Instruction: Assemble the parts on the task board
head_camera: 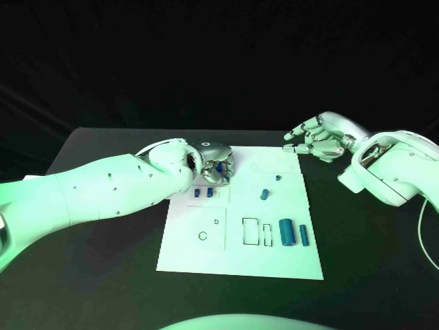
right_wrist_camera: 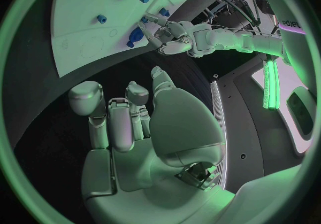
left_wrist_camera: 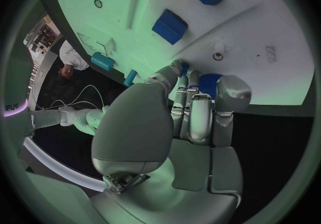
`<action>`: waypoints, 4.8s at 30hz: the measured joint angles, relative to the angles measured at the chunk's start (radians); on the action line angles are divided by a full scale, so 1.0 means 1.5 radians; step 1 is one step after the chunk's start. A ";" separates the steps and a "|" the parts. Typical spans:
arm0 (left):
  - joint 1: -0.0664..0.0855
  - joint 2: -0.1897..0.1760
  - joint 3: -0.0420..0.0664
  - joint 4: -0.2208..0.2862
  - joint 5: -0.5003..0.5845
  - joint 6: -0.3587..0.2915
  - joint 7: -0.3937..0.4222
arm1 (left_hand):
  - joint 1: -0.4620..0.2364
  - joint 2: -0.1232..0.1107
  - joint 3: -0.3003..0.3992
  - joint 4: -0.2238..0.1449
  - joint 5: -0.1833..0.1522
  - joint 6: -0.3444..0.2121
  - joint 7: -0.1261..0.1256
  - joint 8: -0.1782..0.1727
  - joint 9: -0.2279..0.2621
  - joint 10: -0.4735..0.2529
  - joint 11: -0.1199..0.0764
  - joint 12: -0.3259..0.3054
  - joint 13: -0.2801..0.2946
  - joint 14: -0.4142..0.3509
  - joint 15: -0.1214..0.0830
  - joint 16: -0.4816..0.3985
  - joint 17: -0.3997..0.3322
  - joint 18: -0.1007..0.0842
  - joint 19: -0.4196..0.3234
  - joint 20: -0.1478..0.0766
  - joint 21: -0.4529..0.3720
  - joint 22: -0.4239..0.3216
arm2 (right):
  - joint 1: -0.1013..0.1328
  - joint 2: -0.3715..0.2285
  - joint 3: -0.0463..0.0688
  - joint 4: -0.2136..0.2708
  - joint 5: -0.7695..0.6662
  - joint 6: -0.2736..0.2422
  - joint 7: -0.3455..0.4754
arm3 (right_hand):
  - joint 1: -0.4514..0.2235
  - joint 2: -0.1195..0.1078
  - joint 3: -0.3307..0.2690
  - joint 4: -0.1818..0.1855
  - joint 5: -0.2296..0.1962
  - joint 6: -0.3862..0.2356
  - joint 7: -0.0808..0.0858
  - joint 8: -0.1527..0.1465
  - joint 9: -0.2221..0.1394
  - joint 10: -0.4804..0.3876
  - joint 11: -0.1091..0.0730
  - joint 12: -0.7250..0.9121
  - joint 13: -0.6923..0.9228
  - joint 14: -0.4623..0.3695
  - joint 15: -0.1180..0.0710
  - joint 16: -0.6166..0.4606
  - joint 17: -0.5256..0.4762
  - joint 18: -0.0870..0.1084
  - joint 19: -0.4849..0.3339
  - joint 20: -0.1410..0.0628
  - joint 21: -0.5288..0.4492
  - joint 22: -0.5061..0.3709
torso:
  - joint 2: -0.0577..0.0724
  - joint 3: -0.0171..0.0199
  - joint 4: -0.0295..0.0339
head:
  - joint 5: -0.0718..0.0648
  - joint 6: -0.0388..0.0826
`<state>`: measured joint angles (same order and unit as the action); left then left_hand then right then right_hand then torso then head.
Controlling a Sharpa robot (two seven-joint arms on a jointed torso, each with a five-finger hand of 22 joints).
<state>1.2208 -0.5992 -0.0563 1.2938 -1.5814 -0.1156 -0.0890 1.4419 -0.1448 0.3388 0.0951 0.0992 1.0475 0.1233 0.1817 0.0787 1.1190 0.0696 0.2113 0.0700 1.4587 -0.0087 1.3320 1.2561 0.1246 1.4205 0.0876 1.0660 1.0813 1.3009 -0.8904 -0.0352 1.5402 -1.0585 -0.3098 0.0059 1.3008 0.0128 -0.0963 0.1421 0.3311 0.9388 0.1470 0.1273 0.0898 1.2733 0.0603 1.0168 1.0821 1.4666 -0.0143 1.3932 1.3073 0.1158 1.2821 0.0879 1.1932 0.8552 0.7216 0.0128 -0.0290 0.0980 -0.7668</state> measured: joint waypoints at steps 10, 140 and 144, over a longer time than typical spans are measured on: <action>0.000 0.001 0.001 -0.001 0.000 0.007 -0.002 | 0.011 0.003 0.023 -0.013 0.000 0.019 -0.003 0.000 0.000 0.040 -0.009 0.000 0.007 0.005 -0.005 0.012 0.006 -0.010 0.008 -0.004 0.038 0.039 | 0.000 0.000 0.000 0.000 0.000 0.000 0.000 | 0.000 0.000 0.000 0.000 0.000 0.000 0.000 0.000 0.000 0.000 0.000 0.000 0.000 0.000 0.000 0.000 0.001 0.000 0.000 0.000 0.000 0.000 | 0.000 0.0003 0.0006 | 0.000 -0.003; -0.010 -0.113 0.032 0.056 0.103 0.043 -0.034 | -0.026 -0.026 0.081 -0.050 0.001 -0.011 0.022 -0.070 -0.007 0.016 0.017 -0.061 0.017 0.005 0.005 0.008 -0.026 -0.021 -0.006 0.011 0.050 0.068 | -0.002 0.005 0.000 -0.013 0.004 0.005 0.006 | 0.003 0.003 0.000 0.000 0.002 0.000 0.000 0.001 0.000 -0.016 -0.003 -0.023 -0.023 0.000 0.000 -0.015 -0.003 0.003 -0.009 -0.006 -0.019 -0.026 | -0.001 -0.0008 0.0001 | 0.010 -0.007; -0.010 -0.123 0.033 0.060 0.108 0.041 -0.034 | -0.026 -0.026 0.086 -0.052 0.005 -0.010 0.024 -0.070 -0.007 0.016 0.017 -0.061 0.017 0.006 0.006 0.006 -0.030 -0.021 -0.006 0.011 0.046 0.064 | -0.002 0.005 0.000 -0.019 0.001 0.007 0.003 | 0.035 0.007 0.006 -0.010 0.003 -0.007 -0.003 0.003 -0.001 -0.089 0.003 -0.167 -0.143 -0.002 -0.003 -0.036 -0.025 0.010 -0.031 -0.006 -0.050 -0.074 | -0.001 -0.0010 0.0001 | 0.009 -0.005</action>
<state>1.2058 -0.7843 -0.0075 1.3843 -1.4201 -0.0541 -0.1405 1.4036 -0.1831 0.4680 0.0167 0.1071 1.0331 0.1594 0.0769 0.0687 1.1434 0.0945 0.1198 0.0950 1.4679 0.0007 1.3406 1.2107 0.0932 1.4113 0.1039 1.1342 1.1779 1.2973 -0.8832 -0.0353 1.5112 -1.0570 -0.2993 0.0105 1.3537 0.0233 -0.0874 0.1278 0.3353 0.9279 0.1423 0.1315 0.0877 1.1399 0.0645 0.7661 0.8680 1.4634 -0.0185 1.3385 1.2699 0.1315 1.2349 0.0794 1.1177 0.7435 0.7203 0.0113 -0.0289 0.1114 -0.7747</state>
